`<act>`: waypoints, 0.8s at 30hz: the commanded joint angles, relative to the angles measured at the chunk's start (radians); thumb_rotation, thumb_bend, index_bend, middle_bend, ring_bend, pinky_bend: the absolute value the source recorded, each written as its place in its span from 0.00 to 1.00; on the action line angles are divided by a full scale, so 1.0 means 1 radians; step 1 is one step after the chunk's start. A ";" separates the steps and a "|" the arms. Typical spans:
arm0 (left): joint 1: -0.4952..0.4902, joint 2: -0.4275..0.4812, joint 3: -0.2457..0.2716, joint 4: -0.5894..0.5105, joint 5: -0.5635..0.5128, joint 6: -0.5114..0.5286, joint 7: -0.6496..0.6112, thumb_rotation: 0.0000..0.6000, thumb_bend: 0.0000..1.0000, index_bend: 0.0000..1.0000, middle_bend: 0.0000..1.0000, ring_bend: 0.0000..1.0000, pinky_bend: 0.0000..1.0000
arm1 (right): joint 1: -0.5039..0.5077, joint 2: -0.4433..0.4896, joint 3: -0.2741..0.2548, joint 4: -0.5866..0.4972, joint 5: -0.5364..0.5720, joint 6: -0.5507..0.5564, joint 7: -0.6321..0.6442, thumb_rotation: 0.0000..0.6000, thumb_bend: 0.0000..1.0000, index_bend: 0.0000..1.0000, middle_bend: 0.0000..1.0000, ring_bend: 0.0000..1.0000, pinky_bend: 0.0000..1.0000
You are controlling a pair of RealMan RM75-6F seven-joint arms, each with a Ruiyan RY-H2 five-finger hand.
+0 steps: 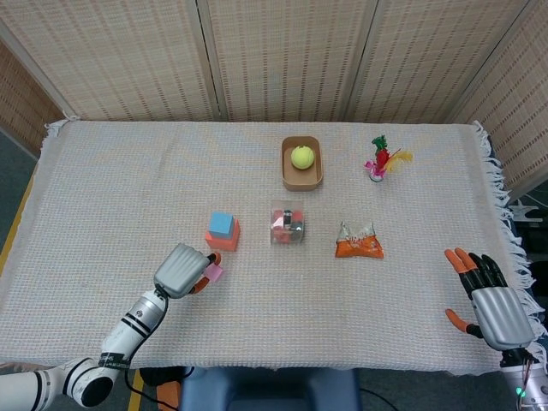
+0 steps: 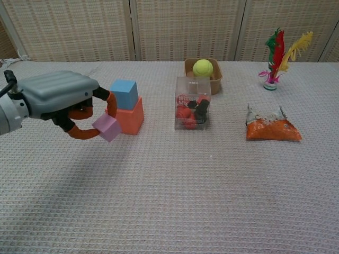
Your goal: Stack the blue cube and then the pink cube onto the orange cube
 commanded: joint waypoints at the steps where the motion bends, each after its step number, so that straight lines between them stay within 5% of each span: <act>1: 0.000 0.061 -0.015 -0.060 -0.045 0.000 0.050 1.00 0.34 0.47 1.00 1.00 1.00 | 0.000 -0.001 0.001 0.000 0.002 0.000 -0.001 1.00 0.14 0.00 0.00 0.00 0.00; 11: -0.079 0.166 -0.093 -0.193 -0.276 -0.044 0.126 1.00 0.34 0.48 1.00 1.00 1.00 | 0.002 -0.007 0.003 0.001 0.010 -0.006 -0.013 1.00 0.14 0.00 0.00 0.00 0.00; 24: -0.204 0.174 -0.143 -0.137 -0.478 -0.069 0.139 1.00 0.34 0.51 1.00 1.00 1.00 | 0.005 -0.006 0.014 0.002 0.033 -0.010 -0.009 1.00 0.14 0.00 0.00 0.00 0.00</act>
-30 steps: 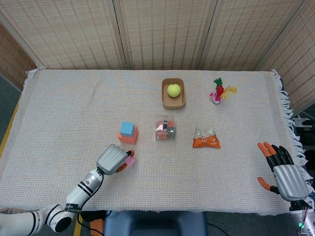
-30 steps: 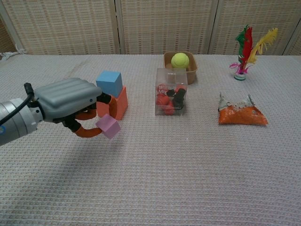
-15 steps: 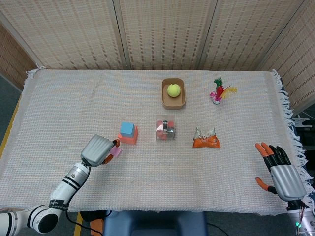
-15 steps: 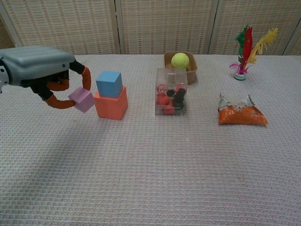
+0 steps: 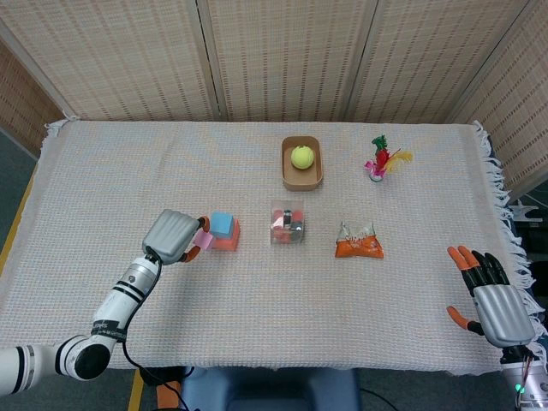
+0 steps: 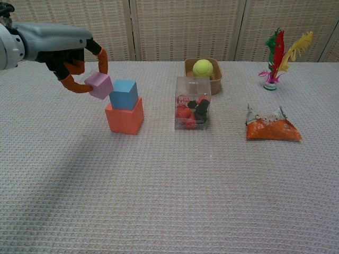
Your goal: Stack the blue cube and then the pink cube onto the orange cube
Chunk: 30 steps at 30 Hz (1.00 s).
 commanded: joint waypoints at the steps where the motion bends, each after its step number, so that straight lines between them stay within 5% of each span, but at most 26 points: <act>1: -0.031 -0.003 -0.014 0.021 -0.036 -0.008 -0.007 1.00 0.34 0.51 1.00 1.00 1.00 | 0.001 0.000 0.001 0.001 0.003 -0.002 0.001 1.00 0.14 0.00 0.00 0.00 0.00; 17: -0.162 -0.066 0.006 0.137 -0.209 0.017 0.049 1.00 0.34 0.53 1.00 1.00 1.00 | 0.003 0.005 0.008 0.002 0.018 -0.006 0.007 1.00 0.14 0.00 0.00 0.00 0.00; 30: -0.200 -0.106 0.020 0.168 -0.253 0.067 0.054 1.00 0.34 0.54 1.00 1.00 1.00 | 0.002 0.009 0.009 0.001 0.020 -0.003 0.012 1.00 0.14 0.00 0.00 0.00 0.00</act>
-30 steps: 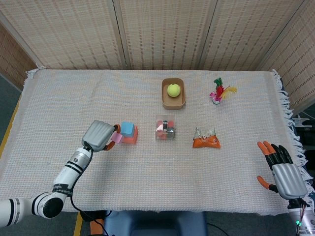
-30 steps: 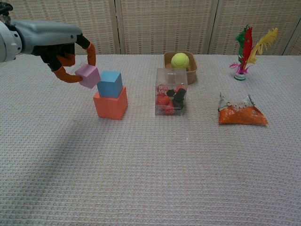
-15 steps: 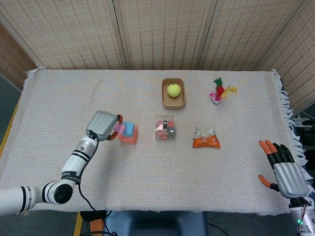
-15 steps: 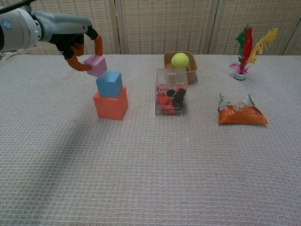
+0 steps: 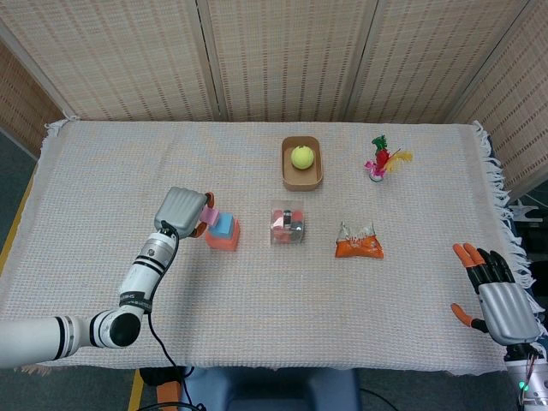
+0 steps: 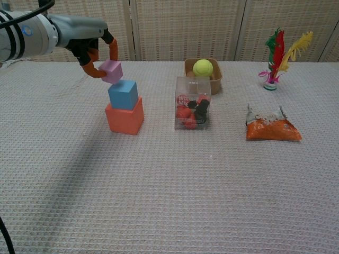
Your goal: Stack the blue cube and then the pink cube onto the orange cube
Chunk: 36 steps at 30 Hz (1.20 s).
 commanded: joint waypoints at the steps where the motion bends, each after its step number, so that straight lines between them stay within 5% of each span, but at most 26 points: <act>1: -0.006 -0.011 0.001 0.000 -0.007 0.014 0.000 1.00 0.34 0.54 1.00 1.00 1.00 | 0.000 0.000 0.000 0.000 0.000 0.000 0.000 1.00 0.14 0.00 0.00 0.00 0.00; 30: -0.048 -0.073 0.025 0.005 -0.045 0.075 0.043 1.00 0.34 0.53 1.00 1.00 1.00 | -0.004 0.010 -0.003 -0.001 -0.009 0.010 0.015 1.00 0.14 0.00 0.00 0.00 0.00; 36: -0.050 -0.074 0.028 0.002 -0.046 0.076 0.048 1.00 0.34 0.42 1.00 1.00 1.00 | -0.004 0.010 -0.002 -0.002 -0.009 0.009 0.015 1.00 0.14 0.00 0.00 0.00 0.00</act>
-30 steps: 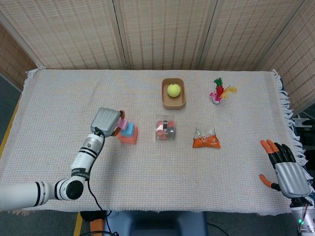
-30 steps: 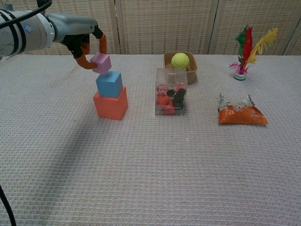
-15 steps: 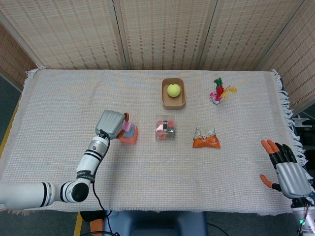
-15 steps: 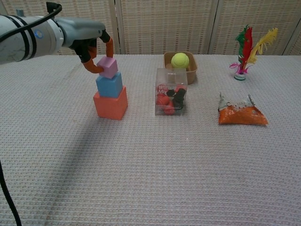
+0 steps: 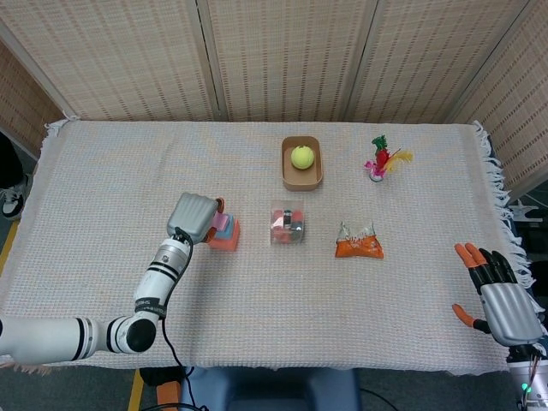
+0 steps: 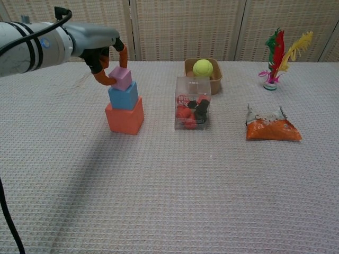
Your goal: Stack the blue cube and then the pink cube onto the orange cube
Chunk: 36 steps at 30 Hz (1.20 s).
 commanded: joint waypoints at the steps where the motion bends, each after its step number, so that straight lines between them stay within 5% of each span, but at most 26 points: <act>1: 0.000 -0.001 0.001 0.000 -0.001 0.002 0.001 1.00 0.34 0.38 1.00 1.00 1.00 | -0.001 0.000 0.000 0.000 -0.002 0.002 0.001 1.00 0.14 0.00 0.00 0.00 0.00; 29: 0.016 -0.004 0.033 -0.040 0.079 0.045 0.021 1.00 0.34 0.27 1.00 1.00 1.00 | -0.006 0.004 -0.002 -0.001 -0.009 0.013 0.008 1.00 0.14 0.00 0.00 0.00 0.00; 36: 0.091 0.068 0.080 -0.172 0.210 0.115 -0.029 1.00 0.34 0.25 1.00 1.00 1.00 | -0.010 0.009 -0.008 -0.002 -0.023 0.020 0.012 1.00 0.14 0.00 0.00 0.00 0.00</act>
